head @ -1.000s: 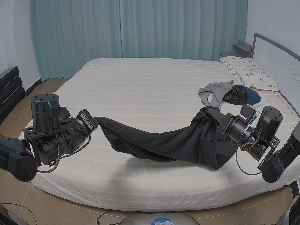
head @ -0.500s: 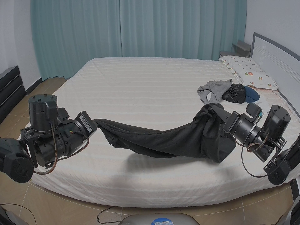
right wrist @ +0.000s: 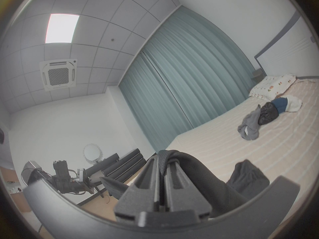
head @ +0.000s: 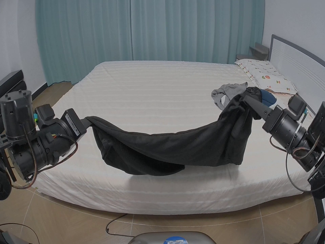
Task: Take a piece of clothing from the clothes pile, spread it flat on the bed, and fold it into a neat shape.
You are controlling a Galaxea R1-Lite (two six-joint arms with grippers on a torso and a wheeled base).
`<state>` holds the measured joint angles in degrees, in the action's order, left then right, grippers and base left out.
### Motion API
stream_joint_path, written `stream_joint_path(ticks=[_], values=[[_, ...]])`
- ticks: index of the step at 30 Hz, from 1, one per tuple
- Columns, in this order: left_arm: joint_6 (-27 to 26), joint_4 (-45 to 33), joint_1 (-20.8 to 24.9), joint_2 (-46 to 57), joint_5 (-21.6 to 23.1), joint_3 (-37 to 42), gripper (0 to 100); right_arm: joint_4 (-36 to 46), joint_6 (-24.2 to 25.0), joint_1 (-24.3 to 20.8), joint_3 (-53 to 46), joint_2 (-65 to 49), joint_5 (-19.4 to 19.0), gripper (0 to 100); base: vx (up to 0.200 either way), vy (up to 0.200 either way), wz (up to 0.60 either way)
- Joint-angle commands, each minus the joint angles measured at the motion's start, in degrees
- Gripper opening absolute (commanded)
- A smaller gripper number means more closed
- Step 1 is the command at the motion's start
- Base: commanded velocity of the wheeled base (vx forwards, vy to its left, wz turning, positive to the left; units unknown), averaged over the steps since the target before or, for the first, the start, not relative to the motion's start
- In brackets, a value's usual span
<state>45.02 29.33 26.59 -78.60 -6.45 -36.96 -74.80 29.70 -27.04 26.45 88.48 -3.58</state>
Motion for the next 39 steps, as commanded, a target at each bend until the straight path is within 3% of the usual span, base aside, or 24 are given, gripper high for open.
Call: stream_joint_path(ticks=[1, 10, 19, 32, 39], values=[[-1.1, -1.4, -0.2, 3.9, -0.2, -3.4, 0, 5.4, -0.3, 1.3, 7.2, -7.4, -0.5, 0, 0.000, 0.000, 0.00], [-1.2, -4.5, -4.1, -2.5, 0.5, -11.2, 0, 19.1, 0.3, 4.5, 19.8, -5.6, -1.1, 0, 0.000, 0.000, 0.00], [-1.0, -4.2, -5.8, -14.0, 0.5, -21.0, 0, 19.3, 0.5, 9.8, 29.4, 8.0, -1.3, 0, 0.089, 0.000, 0.00], [-1.0, -4.0, -10.2, -33.7, 1.2, -36.6, 0, 19.9, 0.1, 11.3, 42.9, 22.9, -1.2, 0, 0.200, 0.000, 0.00], [-1.1, -3.8, -10.2, -43.6, 1.0, -45.5, 0, 21.3, 0.3, 13.4, 48.5, 30.3, -0.5, 0, 0.200, 0.000, 0.00]])
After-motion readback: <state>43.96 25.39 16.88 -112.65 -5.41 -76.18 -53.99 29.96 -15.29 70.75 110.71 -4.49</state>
